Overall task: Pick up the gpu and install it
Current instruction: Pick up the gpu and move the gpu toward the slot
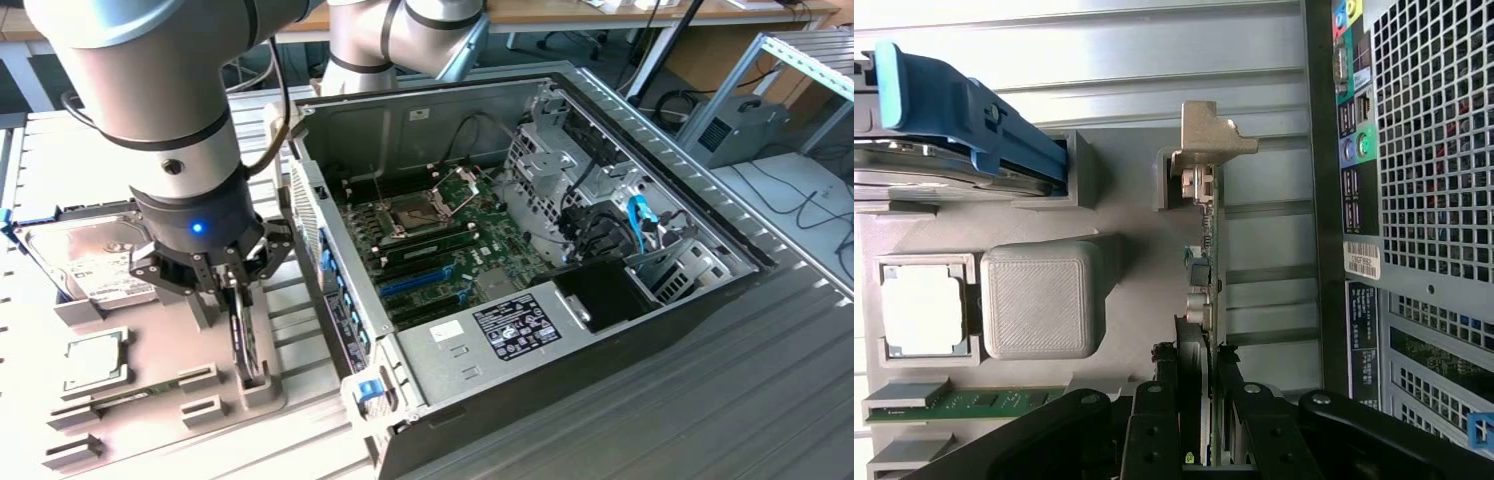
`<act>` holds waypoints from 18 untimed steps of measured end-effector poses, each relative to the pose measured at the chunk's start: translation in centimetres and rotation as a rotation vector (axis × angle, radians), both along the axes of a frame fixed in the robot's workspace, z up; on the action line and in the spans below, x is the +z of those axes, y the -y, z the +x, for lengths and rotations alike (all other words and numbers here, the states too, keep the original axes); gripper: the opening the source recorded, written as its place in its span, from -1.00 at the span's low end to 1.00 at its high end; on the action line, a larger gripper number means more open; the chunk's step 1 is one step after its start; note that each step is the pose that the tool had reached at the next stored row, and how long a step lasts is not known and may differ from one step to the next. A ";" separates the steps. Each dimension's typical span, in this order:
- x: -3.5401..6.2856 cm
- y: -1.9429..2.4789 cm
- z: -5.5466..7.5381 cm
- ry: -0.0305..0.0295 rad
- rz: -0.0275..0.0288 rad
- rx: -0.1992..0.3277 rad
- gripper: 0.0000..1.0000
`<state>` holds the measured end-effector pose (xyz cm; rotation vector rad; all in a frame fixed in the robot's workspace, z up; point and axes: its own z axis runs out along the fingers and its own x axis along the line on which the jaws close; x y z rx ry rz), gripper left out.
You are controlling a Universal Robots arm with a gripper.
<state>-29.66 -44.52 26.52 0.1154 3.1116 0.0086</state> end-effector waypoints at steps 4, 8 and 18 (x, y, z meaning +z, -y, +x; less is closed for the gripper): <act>0.10 0.00 0.0 0.0000 0.0000 0.000 -0.48; 0.18 0.00 0.0 0.0001 0.0000 0.000 -0.48; 0.39 0.00 0.0 0.0000 0.0000 0.000 -0.48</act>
